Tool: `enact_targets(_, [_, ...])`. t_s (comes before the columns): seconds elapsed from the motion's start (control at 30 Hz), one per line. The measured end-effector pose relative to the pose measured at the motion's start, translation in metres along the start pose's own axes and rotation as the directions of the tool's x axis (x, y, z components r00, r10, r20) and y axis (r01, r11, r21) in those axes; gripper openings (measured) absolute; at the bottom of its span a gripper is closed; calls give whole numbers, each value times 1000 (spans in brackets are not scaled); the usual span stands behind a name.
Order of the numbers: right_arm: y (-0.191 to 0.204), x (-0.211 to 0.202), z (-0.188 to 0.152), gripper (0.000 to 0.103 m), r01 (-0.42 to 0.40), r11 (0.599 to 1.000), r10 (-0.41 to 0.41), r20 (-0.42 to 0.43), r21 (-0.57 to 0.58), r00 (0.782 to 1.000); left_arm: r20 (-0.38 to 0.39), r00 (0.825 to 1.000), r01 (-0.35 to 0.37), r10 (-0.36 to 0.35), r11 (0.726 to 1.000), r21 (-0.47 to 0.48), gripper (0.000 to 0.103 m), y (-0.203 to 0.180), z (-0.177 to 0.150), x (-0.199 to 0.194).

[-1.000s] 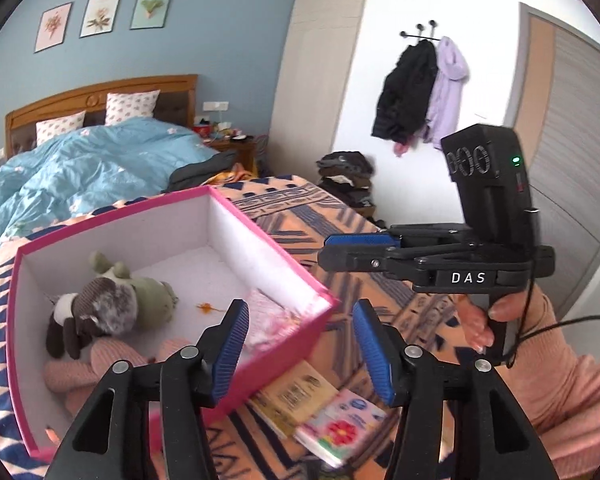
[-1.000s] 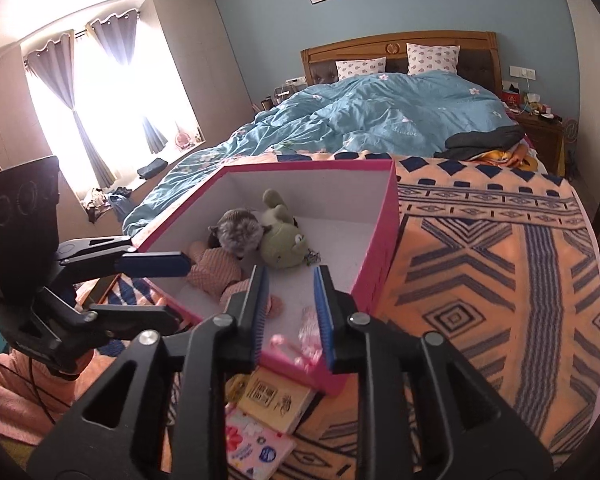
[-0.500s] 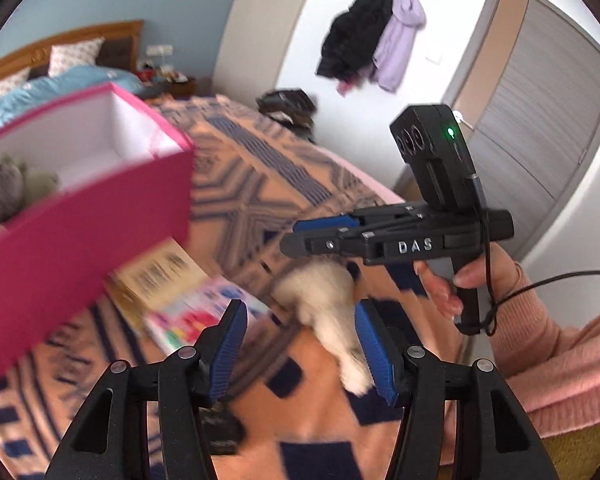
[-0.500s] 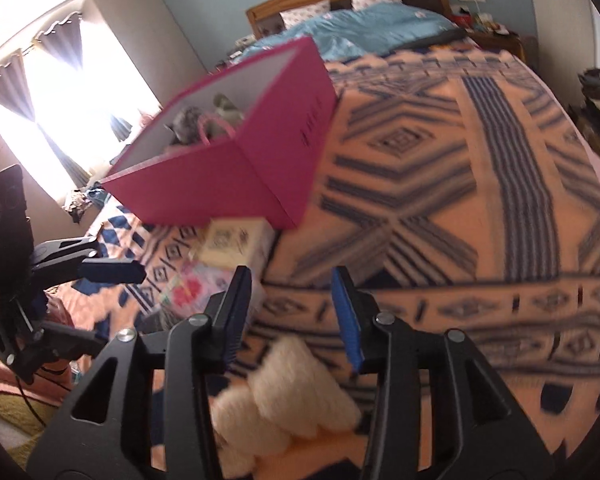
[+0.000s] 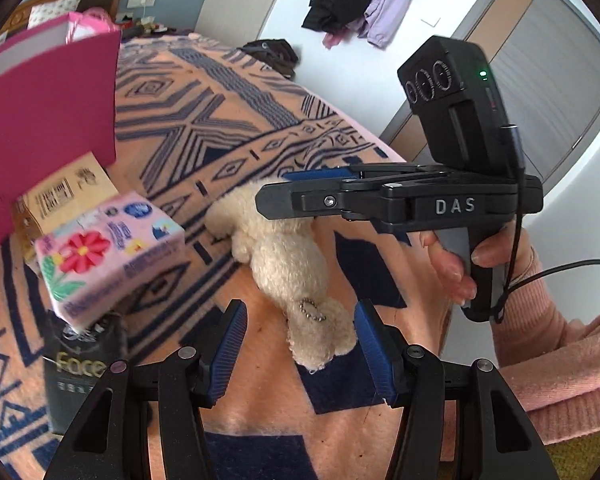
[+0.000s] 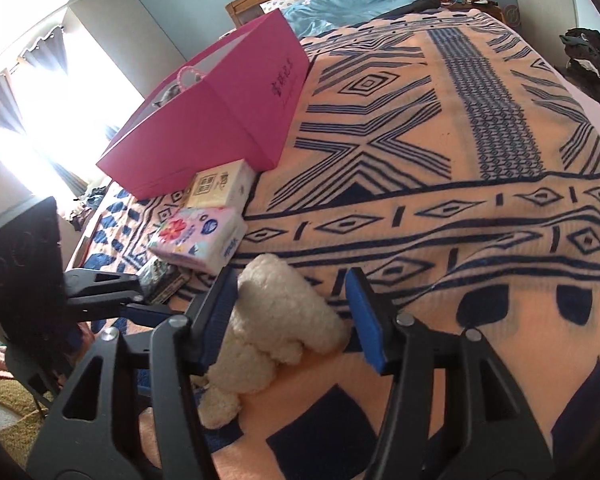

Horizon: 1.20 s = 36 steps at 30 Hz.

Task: Organize objects
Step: 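Grasp the cream fluffy plush with the right gripper and lift it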

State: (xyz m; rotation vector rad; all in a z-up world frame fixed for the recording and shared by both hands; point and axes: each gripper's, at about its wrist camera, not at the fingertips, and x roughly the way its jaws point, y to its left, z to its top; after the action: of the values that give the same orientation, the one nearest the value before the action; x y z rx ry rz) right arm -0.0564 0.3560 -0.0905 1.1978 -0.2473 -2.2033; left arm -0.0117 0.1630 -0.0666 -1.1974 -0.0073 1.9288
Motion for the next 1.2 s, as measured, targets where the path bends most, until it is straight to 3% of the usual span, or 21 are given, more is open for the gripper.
enact_targets(0.17, [9, 10, -4, 58, 19, 998, -21, -23, -52, 1000, -10, 1000, -28, 28, 999, -30, 47, 9, -2, 4])
enact_targets(0.3, [12, 9, -5, 50, 22, 998, -22, -9, -67, 1000, -1, 1000, -30, 30, 997, -67, 41, 19, -3, 0])
enact_targets(0.6, [19, 4, -2, 45, 20, 999, -19, 23, -48, 1000, 6, 1000, -8, 8, 999, -52, 43, 15, -5, -9])
enact_targets(0.93, [41, 6, 18, 45, -48, 998, 50, 74, -29, 996, 88, 994, -55, 65, 992, -113, 43, 28, 2, -36])
enact_targets(1.03, [49, 10, 25, 45, -66, 997, 68, 92, -26, 993, 103, 988, -103, 118, 985, -141, 33, 33, 5, -46])
enact_targets(1.2, [60, 20, 41, 46, -85, 996, 85, 115, -6, 990, 133, 979, -123, 152, 971, -206, 24, 54, 9, -64])
